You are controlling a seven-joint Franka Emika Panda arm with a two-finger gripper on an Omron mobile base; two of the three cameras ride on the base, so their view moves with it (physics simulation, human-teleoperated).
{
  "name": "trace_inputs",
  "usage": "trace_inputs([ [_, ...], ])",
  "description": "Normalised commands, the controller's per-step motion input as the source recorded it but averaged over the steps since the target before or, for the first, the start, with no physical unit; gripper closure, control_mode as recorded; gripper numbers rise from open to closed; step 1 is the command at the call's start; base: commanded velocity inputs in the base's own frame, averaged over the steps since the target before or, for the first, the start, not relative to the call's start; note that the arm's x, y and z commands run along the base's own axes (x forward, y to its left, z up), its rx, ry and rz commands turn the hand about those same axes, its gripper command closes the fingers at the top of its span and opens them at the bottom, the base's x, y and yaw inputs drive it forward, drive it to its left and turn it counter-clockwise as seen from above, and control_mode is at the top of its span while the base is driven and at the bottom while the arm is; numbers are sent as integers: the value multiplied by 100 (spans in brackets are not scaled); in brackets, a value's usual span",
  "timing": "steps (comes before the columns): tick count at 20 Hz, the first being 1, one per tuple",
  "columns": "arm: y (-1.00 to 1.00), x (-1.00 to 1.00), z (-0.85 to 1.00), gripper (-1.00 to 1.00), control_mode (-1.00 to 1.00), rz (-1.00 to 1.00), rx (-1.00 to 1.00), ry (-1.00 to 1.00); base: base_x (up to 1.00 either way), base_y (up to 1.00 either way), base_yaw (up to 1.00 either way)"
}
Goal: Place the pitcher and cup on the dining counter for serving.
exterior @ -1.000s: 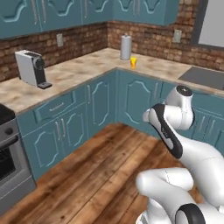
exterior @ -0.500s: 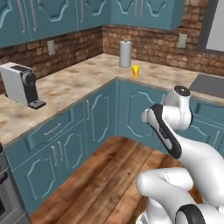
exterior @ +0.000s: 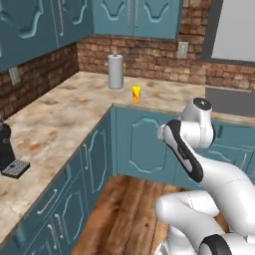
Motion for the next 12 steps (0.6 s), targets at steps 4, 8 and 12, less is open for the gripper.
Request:
trace_inputs([
  [4,0,0,0,-100,100,0,0,0,100,46,-48],
  [8,0,0,0,-100,100,0,0,0,100,25,-28],
  [12,0,0,0,-100,100,0,0,0,100,0,-10],
])
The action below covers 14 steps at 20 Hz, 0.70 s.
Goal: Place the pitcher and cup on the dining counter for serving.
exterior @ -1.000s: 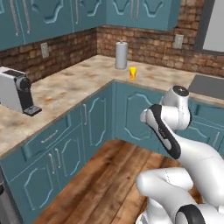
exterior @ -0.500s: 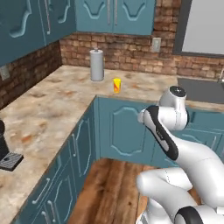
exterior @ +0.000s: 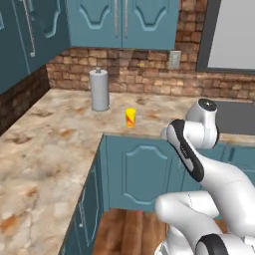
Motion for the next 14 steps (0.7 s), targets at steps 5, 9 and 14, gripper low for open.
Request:
trace_inputs([
  [5,0,0,0,-100,100,0,0,0,98,0,-1],
  [9,0,0,0,-100,100,0,0,0,64,5,0],
  [14,0,0,0,-100,100,0,0,0,58,22,7],
])
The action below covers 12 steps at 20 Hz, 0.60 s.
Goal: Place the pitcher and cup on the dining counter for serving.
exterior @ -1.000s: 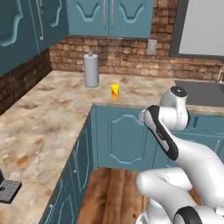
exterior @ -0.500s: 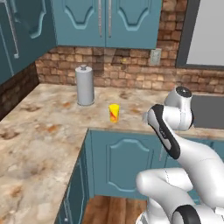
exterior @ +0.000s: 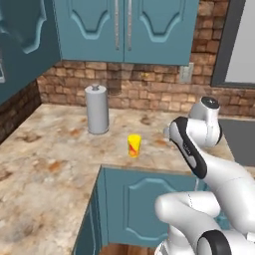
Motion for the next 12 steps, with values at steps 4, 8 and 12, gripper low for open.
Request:
trace_inputs([
  [4,0,0,0,-100,100,0,0,0,56,14,24],
  [8,0,0,0,-100,100,0,0,0,37,16,8],
  [12,0,0,0,-100,100,0,0,0,12,59,2],
])
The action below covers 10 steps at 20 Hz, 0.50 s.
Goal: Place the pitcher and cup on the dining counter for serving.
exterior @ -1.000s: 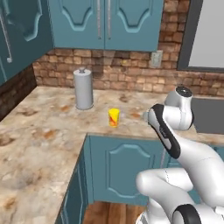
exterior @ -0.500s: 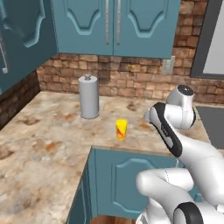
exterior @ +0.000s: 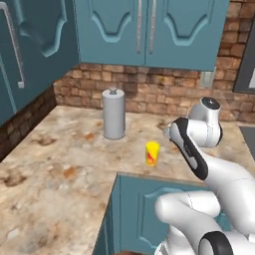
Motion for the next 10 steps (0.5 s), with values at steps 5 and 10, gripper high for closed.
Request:
trace_inputs([
  [5,0,0,0,-100,100,0,0,0,9,68,0],
  [10,0,0,0,-100,100,0,0,0,9,24,0],
])
